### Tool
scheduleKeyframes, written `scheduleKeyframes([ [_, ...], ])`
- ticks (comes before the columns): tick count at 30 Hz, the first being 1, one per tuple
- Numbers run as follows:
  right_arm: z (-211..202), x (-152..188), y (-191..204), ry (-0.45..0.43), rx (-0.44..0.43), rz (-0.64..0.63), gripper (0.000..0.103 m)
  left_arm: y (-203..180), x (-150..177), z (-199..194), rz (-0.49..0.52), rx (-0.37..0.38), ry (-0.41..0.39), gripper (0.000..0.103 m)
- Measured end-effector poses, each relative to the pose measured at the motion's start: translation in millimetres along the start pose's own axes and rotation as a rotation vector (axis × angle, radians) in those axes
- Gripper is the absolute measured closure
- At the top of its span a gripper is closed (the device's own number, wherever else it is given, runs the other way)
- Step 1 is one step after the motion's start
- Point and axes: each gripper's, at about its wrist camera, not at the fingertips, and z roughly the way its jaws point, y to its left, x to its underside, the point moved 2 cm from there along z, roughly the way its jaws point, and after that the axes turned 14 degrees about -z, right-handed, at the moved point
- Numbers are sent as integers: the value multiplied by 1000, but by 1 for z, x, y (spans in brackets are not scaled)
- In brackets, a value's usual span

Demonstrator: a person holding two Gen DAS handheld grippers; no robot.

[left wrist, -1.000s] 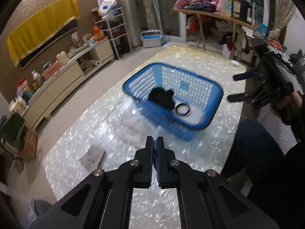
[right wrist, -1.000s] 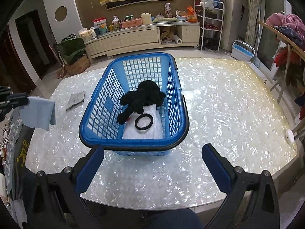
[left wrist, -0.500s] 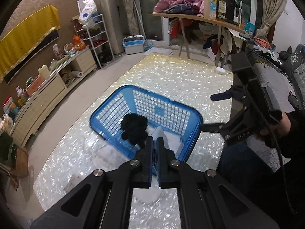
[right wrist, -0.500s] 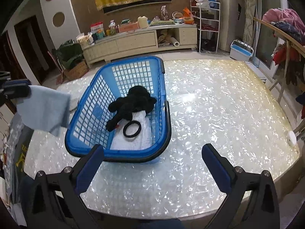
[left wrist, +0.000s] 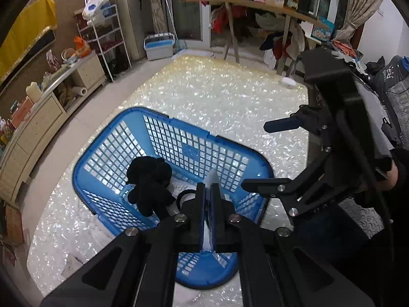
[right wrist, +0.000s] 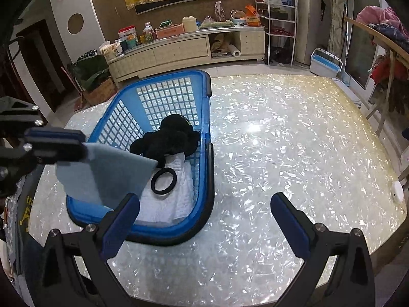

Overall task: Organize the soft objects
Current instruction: 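Carry the light blue cloth with the left gripper over the basket and release it, then move the right gripper back over the table toward the white foam pad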

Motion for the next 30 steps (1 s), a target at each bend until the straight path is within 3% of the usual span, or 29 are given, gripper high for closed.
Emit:
scheduleKeyframes([
  [5,18,-3,-3,34,-1,-2,0,11,0,31,-12,12,45,100],
  [16,29,-5,-9,73,-13,6,0,48,1,88,-21,-41,150,96],
  [21,27,0,-12,77,-22,12,0,58,2,92,-32,-40,169,66],
  [27,25,3,-12,71,-35,26,0,58,3,80,-26,-16,173,43],
  [30,22,2,-8,66,-42,24,0,50,2,68,-10,-16,153,42],
])
